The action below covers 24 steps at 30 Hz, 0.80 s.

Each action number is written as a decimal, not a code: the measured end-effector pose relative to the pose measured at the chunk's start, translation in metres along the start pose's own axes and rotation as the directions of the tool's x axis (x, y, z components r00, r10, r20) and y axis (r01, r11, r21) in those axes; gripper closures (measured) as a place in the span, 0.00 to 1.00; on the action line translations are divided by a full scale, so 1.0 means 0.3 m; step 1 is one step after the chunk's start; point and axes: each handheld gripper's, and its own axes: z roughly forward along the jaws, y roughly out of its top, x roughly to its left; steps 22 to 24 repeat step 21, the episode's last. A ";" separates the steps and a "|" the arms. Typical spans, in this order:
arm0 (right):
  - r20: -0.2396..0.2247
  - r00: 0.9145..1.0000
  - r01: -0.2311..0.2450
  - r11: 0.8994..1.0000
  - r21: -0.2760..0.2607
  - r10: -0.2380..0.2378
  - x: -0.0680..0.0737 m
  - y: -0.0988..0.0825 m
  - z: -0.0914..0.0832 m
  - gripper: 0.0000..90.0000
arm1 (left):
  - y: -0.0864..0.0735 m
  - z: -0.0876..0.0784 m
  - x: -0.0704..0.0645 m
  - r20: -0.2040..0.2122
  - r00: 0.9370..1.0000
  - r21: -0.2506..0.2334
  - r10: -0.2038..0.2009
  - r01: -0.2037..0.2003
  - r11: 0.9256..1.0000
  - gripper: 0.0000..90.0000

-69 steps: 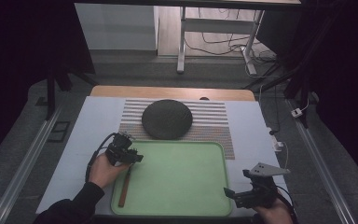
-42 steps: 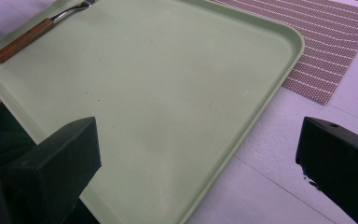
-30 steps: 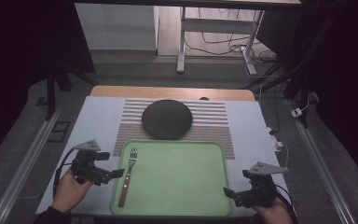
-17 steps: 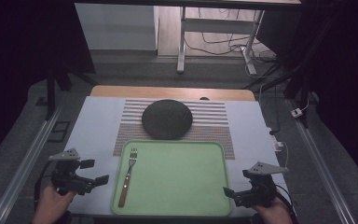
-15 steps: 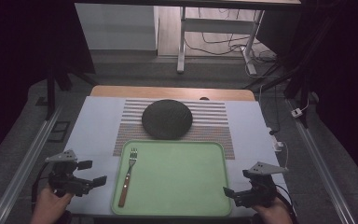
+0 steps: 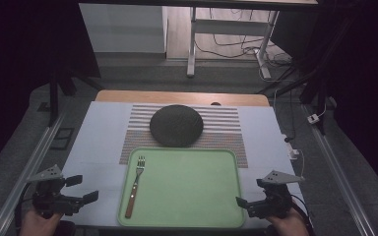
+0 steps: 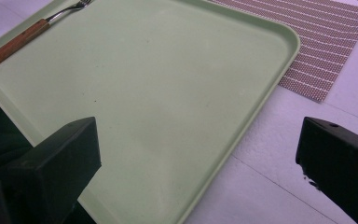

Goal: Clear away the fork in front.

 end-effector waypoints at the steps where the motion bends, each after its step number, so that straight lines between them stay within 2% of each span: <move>1: 0.001 1.000 0.000 1.000 0.000 0.000 0.000 0.000 0.000 0.00 | -0.003 -0.003 0.001 -0.003 1.000 0.003 -0.001 0.001 1.000 0.00; 12: 0.005 1.000 -0.001 1.000 0.002 0.001 0.002 0.001 0.002 0.00 | -0.024 -0.011 -0.007 -0.050 0.999 0.052 0.000 0.003 0.999 0.00; 18: 0.007 1.000 -0.004 1.000 0.003 0.004 0.002 0.002 0.002 0.00 | -0.027 -0.003 -0.017 -0.097 0.995 0.120 0.010 0.002 0.993 0.00; 24: 0.003 1.000 0.001 1.000 0.007 -0.001 0.000 0.001 0.003 0.00 | -0.025 -0.001 -0.014 -0.105 0.994 0.125 -0.002 0.015 0.992 0.00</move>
